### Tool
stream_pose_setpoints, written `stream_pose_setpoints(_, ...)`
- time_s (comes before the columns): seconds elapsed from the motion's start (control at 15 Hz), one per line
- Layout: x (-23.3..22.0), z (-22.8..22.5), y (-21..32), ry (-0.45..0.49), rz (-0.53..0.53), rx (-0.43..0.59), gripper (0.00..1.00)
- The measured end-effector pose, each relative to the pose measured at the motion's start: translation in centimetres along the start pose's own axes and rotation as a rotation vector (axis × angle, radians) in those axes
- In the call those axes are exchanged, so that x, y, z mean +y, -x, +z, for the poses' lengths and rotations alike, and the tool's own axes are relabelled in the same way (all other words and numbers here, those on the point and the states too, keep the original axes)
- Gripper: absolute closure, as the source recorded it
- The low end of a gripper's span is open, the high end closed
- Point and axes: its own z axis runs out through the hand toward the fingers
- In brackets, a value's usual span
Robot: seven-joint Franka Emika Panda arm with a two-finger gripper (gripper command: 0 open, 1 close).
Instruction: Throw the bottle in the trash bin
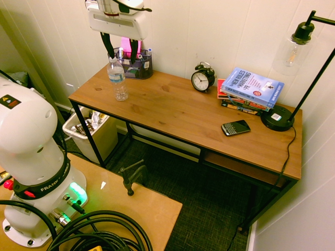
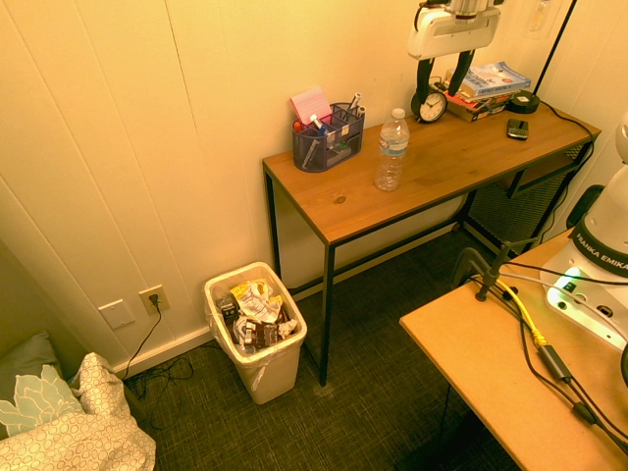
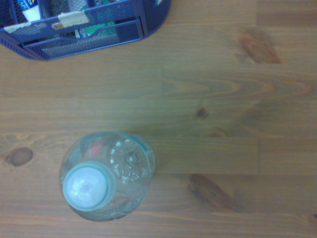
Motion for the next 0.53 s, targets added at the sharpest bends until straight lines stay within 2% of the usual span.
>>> stream_pose_setpoints(0.2,-0.1,0.1,0.1,-0.002,-0.005,-0.008,0.00)
stream_pose_setpoints(0.53,-2.4,0.4,3.0,0.013,-0.094,-0.014,0.00)
